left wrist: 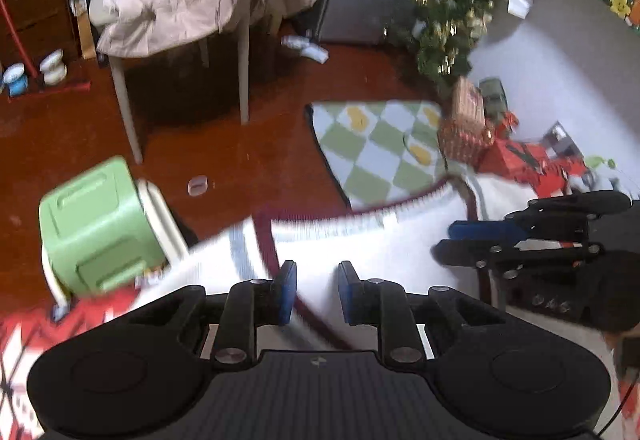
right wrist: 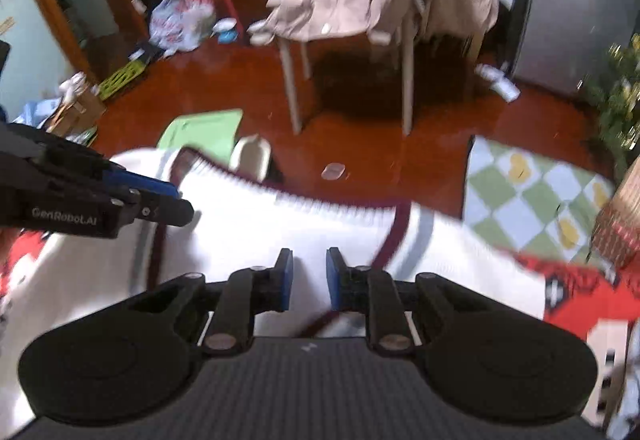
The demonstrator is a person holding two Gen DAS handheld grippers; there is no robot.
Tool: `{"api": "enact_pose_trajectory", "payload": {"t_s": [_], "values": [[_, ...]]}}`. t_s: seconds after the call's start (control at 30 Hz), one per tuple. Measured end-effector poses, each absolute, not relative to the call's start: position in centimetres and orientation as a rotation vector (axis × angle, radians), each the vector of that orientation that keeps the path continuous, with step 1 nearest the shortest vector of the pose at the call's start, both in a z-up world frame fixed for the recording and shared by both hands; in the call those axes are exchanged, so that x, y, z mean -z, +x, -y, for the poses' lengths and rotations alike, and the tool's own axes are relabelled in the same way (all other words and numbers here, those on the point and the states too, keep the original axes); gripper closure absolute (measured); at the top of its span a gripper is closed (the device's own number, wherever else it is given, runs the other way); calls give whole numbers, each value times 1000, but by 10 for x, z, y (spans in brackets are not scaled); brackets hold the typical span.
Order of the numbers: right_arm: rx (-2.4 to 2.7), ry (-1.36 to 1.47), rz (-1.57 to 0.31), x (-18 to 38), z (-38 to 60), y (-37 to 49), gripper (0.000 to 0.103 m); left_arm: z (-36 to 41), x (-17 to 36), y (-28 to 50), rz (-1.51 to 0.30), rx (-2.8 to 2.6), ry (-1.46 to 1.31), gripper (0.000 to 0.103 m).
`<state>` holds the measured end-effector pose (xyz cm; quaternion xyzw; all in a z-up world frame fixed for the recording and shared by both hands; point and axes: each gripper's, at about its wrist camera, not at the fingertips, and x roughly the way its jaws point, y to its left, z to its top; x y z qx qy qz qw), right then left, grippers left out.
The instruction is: Fold clothes
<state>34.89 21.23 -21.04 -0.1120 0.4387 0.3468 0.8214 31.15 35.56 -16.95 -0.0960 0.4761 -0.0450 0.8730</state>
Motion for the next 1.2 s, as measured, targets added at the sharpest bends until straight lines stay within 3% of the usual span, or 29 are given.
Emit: {"api": "enact_pose_trajectory", "payload": {"t_s": [0.17, 0.33, 0.43, 0.7, 1.2], "values": [[-702, -232, -930, 221, -232, 372, 84, -368, 180, 338, -1024, 92, -250, 82], [-688, -165, -947, 209, -233, 391, 82, -396, 155, 331, -968, 108, -400, 84], [-729, -157, -941, 195, -234, 381, 81, -413, 141, 306, -961, 91, -470, 96], [-954, -188, -992, 184, -280, 317, 85, -435, 158, 242, -1040, -16, -568, 97], [-923, -218, -1023, 224, -373, 359, 86, -477, 187, 278, -953, -4, -684, 100]]}}
